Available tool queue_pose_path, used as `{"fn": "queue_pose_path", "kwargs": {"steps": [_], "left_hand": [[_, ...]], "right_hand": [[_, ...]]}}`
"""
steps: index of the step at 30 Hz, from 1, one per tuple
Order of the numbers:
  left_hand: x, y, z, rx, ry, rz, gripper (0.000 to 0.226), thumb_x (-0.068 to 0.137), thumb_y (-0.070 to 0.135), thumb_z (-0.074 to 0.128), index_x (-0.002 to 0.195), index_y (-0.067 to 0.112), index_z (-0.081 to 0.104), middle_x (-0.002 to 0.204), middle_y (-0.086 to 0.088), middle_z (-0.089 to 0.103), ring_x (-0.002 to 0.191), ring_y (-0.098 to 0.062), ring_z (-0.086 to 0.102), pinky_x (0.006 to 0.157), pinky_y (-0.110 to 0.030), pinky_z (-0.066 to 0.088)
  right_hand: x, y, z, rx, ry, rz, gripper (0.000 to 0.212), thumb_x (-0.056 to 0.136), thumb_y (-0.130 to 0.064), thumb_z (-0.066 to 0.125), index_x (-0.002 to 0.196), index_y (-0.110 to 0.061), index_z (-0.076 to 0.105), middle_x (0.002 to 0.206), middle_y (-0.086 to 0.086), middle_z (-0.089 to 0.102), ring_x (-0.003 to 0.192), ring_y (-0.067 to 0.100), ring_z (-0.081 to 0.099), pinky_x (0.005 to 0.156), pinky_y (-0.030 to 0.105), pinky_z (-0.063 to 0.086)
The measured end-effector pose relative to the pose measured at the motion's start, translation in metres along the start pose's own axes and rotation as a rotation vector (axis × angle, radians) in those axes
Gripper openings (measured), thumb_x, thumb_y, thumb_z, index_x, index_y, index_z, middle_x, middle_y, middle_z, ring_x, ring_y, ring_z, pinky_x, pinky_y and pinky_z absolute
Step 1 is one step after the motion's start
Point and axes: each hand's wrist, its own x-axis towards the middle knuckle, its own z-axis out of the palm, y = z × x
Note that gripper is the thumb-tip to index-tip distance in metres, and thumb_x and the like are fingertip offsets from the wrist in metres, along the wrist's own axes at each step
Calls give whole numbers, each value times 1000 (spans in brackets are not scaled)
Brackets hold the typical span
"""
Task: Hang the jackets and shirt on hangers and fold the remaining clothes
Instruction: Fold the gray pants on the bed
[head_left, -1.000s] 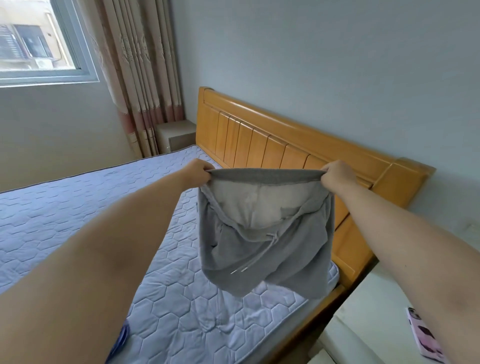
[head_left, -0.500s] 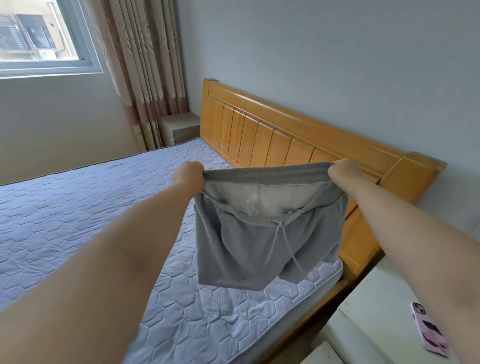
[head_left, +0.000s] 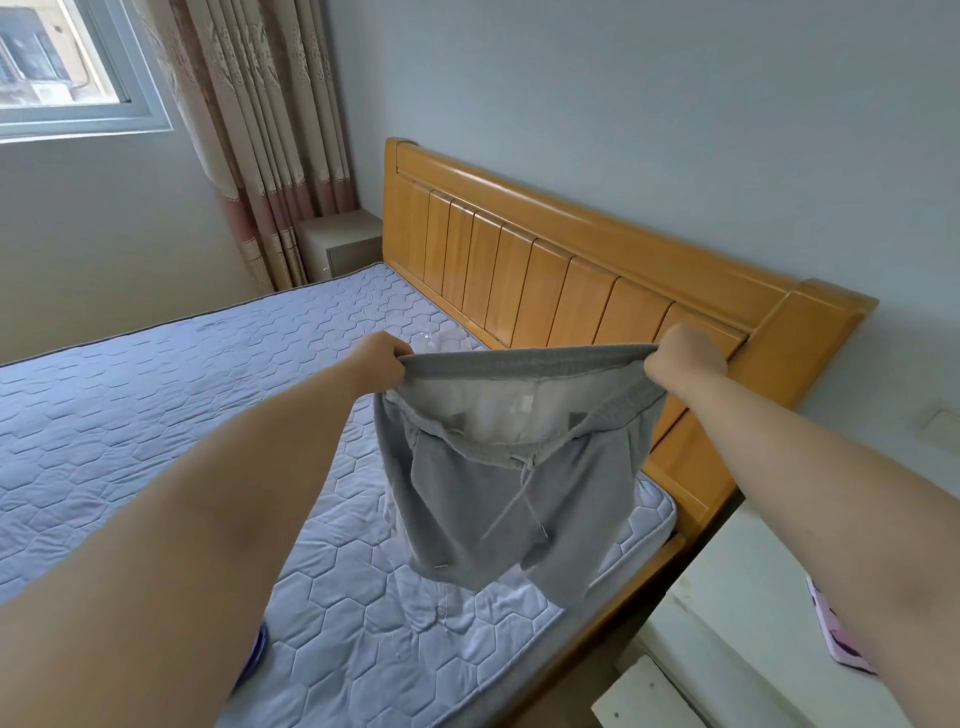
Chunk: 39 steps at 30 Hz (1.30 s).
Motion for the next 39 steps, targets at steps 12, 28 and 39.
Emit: {"fn": "queue_pose_path", "kwargs": {"steps": [12,28,39], "left_hand": [[-20,2,-6,-675,-621,-124,20,86,21,60,90,3,67,87,-7,72,84,-13,69,76,-24,55],[-52,-93,-26,6,418,-265,19,88,0,46,97,3,62,100,-19,56,96,-36,53,75,-37,40],[55,-88,40,53,471,-525,22,94,15,46,100,12,67,107,-17,64,100,-37,59,71,-38,42]], "right_hand": [[-3,-14,-5,672,-475,82,19,89,-2,41,75,-13,39,78,8,41,66,22,39,58,31,34],[-92,-91,68,841,-765,-114,3,93,-1,55,94,-4,57,89,9,63,78,17,65,72,34,59],[-29,-81,185,1129,-905,193,12,97,0,48,91,-5,57,90,11,64,81,21,63,62,34,59]]}}
